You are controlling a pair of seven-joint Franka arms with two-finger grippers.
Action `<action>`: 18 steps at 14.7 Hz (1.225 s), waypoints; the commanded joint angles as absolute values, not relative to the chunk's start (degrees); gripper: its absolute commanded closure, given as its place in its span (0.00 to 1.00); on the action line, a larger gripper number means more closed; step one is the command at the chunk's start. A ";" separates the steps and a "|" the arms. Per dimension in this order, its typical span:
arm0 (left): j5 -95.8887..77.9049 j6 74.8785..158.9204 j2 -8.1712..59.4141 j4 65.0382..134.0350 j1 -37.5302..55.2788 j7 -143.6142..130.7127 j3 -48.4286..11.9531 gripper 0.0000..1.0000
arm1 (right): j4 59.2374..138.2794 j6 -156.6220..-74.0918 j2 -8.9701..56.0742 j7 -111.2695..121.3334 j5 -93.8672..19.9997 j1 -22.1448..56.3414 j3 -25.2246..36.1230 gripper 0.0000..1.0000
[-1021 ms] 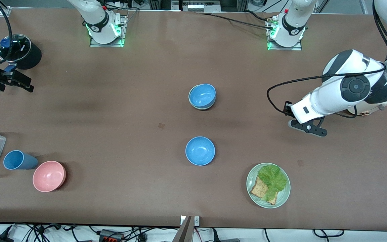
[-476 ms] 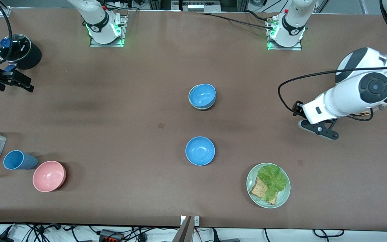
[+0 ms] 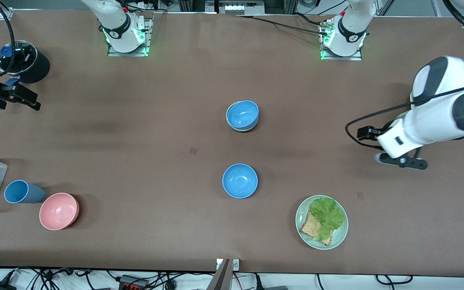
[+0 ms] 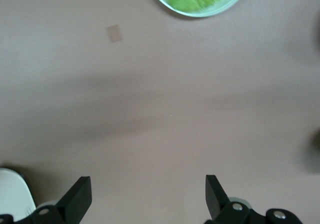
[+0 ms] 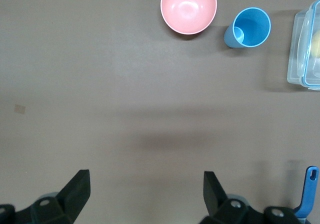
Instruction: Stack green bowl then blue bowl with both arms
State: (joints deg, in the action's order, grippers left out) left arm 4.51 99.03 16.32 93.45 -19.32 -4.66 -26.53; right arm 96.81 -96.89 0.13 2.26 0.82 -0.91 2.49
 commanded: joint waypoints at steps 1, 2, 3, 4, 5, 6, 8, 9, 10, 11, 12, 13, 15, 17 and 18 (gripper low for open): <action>-0.35 99.05 9.42 94.48 -6.54 -4.21 -7.16 0.00 | 97.56 -96.42 -0.97 2.81 1.23 -1.41 1.93 0.00; -0.79 99.05 6.97 95.18 -5.37 -5.26 -5.12 0.00 | 97.56 -96.42 -0.97 2.81 1.23 -1.41 1.93 0.00; -0.79 98.97 5.46 95.79 -5.19 -5.71 -4.66 0.00 | 97.56 -96.33 -1.05 2.81 1.23 -1.41 1.93 0.00; -0.79 98.09 5.01 95.97 -5.10 -5.45 -4.40 0.00 | 97.56 -96.24 -1.14 2.81 1.23 -1.41 1.93 0.00; -0.88 97.48 4.31 96.76 -5.10 -4.75 -4.31 0.00 | 97.21 -96.24 -1.06 2.81 1.23 -1.41 1.93 0.00; -0.88 97.04 3.52 97.38 -4.92 -4.66 -4.31 0.00 | 97.12 -96.33 -0.88 2.81 1.23 -1.41 1.93 0.00; -0.88 94.66 2.82 97.30 -3.44 -5.54 -4.31 0.00 | 97.12 -96.24 -0.79 2.90 1.23 -1.41 1.93 0.00; -1.49 94.92 2.55 97.38 -3.17 -5.54 -4.31 0.00 | 97.12 -96.24 -0.88 2.90 1.23 -1.49 1.93 0.00; -3.32 94.92 2.46 97.38 -3.16 -5.54 -4.31 0.00 | 97.12 -96.24 -0.79 2.90 1.23 -1.58 1.93 0.00; -4.04 94.92 2.55 97.38 -3.51 -5.54 -4.31 0.00 | 97.12 -96.24 -0.70 2.90 1.23 -1.50 1.93 0.00; -4.13 94.92 2.64 97.38 -3.60 -5.54 -4.31 0.00 | 97.12 -96.24 -0.79 2.90 1.23 -1.49 2.02 0.00; -4.04 94.75 2.72 97.03 -3.60 -5.54 -4.31 0.00 | 97.12 -96.33 -0.79 2.90 1.23 -1.49 1.93 0.00; -4.04 94.83 2.81 96.77 -3.52 -5.54 -4.48 0.00 | 97.12 -96.24 -0.79 2.90 1.23 -1.49 1.93 0.00; -3.43 94.83 2.90 96.33 -3.52 -5.54 -4.92 0.00 | 97.12 -96.15 -0.88 2.81 1.23 -1.49 1.93 0.00; -3.34 94.75 2.81 96.42 -3.52 -5.45 -5.10 0.00 | 97.12 -96.07 -1.05 2.81 1.23 -1.49 1.93 0.00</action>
